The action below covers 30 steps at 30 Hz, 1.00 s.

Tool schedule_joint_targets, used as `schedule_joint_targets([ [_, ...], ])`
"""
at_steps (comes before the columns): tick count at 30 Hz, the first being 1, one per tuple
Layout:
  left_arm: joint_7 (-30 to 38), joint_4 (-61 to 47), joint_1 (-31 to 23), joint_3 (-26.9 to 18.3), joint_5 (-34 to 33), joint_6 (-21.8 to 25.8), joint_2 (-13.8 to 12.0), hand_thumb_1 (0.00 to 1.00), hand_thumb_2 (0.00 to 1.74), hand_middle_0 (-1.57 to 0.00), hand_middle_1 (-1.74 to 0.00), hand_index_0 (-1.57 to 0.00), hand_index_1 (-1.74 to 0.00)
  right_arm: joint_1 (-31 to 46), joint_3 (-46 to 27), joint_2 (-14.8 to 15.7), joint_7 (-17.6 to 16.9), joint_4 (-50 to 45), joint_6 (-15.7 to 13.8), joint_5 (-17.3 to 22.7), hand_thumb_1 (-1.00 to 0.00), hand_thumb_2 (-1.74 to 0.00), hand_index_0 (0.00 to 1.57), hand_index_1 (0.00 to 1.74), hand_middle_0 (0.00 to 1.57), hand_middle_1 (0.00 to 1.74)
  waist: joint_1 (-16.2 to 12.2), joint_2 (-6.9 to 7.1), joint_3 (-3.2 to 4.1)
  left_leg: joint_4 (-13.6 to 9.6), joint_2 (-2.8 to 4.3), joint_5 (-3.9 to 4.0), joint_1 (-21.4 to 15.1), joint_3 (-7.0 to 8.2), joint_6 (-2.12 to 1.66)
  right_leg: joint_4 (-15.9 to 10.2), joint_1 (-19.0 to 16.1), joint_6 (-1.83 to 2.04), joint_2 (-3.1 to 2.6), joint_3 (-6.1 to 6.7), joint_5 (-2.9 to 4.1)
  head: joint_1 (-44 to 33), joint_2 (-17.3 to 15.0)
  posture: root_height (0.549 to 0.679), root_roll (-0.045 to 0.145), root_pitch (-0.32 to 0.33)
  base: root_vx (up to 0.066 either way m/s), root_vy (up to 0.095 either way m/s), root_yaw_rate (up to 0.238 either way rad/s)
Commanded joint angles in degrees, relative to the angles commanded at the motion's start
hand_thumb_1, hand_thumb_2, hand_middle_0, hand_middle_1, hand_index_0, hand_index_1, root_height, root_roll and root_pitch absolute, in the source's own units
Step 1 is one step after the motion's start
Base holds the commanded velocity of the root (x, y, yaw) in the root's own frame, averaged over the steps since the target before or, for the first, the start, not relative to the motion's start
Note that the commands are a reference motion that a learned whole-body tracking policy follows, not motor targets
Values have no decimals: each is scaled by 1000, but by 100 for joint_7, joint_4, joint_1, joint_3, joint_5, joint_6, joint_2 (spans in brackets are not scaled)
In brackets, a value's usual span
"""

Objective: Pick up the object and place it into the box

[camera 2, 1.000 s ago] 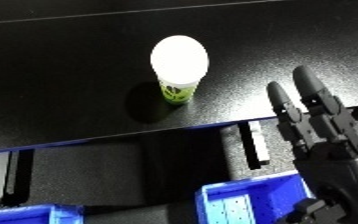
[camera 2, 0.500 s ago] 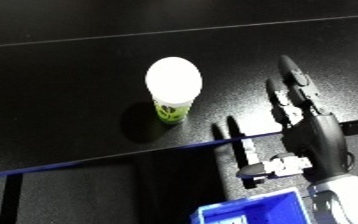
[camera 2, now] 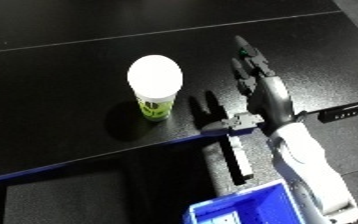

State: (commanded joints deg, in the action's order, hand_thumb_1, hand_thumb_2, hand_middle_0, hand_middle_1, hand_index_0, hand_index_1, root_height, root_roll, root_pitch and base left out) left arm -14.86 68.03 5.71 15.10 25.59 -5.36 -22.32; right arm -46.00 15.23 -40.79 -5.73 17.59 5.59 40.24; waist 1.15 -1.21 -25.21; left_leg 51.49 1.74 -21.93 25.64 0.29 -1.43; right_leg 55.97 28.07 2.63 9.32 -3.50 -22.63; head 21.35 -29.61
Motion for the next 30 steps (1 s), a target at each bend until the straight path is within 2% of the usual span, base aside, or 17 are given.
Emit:
schedule_joint_targets([
  [7,36,-48,89,66,60,-45,23,0,0,0,0,0,0,-323,284,109,115,117,107,-42,0,0,0,0,0,0,67,-24,-55,3,-43,9,33,-10,-4,11,41,-4,8,-11,11,168,136,607,60,-77,18,22,56],
  [17,81,-129,150,114,146,-135,48,0,0,0,0,0,0,-774,717,318,330,319,517,-65,0,0,0,0,0,0,192,-65,-120,38,-95,9,100,-30,0,65,113,-22,34,-42,0,490,302,606,64,-70,10,13,54],
  [26,93,-208,167,204,252,-98,85,0,0,0,0,0,0,-1094,1004,520,495,535,642,143,0,0,0,0,0,0,284,-109,-192,43,-137,29,166,-44,2,101,181,-38,45,-71,-2,750,634,605,67,-65,-2,14,35],
  [30,110,-306,197,245,300,-80,106,0,0,0,0,0,0,-1223,1064,610,459,619,633,141,-200,-348,314,348,314,348,325,-137,-220,66,-153,33,218,-49,13,140,238,-40,55,-85,-1,828,762,604,67,-61,-9,7,34],
])
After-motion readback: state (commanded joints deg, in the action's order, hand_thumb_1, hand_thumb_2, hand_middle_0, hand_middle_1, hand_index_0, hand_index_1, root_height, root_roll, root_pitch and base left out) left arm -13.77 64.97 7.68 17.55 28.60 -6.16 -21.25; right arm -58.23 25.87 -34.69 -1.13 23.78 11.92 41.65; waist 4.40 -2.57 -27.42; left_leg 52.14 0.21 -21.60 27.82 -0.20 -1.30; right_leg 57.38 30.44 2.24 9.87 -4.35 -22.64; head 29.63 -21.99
